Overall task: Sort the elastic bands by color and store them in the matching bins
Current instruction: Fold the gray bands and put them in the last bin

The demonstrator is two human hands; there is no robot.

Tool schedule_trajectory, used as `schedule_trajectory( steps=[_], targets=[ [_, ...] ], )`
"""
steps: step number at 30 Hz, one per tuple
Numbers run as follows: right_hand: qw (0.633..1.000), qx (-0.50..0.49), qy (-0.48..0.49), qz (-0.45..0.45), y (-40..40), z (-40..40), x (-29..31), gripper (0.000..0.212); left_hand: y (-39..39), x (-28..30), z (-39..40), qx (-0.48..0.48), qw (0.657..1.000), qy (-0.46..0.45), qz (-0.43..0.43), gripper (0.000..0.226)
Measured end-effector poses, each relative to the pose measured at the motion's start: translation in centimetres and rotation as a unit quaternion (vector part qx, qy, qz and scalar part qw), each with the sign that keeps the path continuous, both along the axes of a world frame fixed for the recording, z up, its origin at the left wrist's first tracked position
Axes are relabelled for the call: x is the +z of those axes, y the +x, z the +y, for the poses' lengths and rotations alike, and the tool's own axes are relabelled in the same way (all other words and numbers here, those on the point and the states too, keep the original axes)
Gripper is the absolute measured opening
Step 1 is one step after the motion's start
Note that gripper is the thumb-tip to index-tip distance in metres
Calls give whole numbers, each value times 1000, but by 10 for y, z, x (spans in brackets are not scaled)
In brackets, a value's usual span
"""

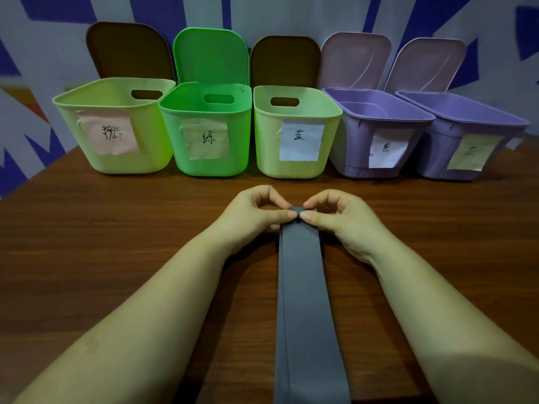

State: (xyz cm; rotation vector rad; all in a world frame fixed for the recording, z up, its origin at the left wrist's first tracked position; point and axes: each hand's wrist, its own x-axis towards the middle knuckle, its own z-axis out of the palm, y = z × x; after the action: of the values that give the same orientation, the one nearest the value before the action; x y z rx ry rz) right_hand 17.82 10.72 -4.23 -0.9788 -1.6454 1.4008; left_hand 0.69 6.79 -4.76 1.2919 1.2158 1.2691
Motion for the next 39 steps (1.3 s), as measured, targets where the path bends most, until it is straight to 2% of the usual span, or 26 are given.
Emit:
schedule_trajectory(
  steps=[6,9,15,18,22,27,35,39],
  targets=[
    [998,27,-47,-21,2,3,1,16,-1,1,0,-11,1000,10,-16,27],
    [998,35,-45,4,3,2,2,9,0,3,-1,-4,1000,10,-27,27],
    [999,46,-18,22,6,1,3,22,-2,4,-1,-24,998,-53,-27,34],
    [998,46,-14,30,8,0,3,23,-3,6,-5,-37,997,-71,-21,29],
    [997,45,-21,59,6,-4,4,25,0,9,-10,-23,999,-33,-5,21],
    [994,56,-43,81,4,-7,8,27,3,11,-13,-10,1000,18,10,27],
    [994,53,-50,76,5,-10,8,33,7,12,-17,-10,1000,-5,-19,32],
    [986,74,-104,106,4,-11,10,31,8,12,-19,4,1000,0,-31,37]
  ],
)
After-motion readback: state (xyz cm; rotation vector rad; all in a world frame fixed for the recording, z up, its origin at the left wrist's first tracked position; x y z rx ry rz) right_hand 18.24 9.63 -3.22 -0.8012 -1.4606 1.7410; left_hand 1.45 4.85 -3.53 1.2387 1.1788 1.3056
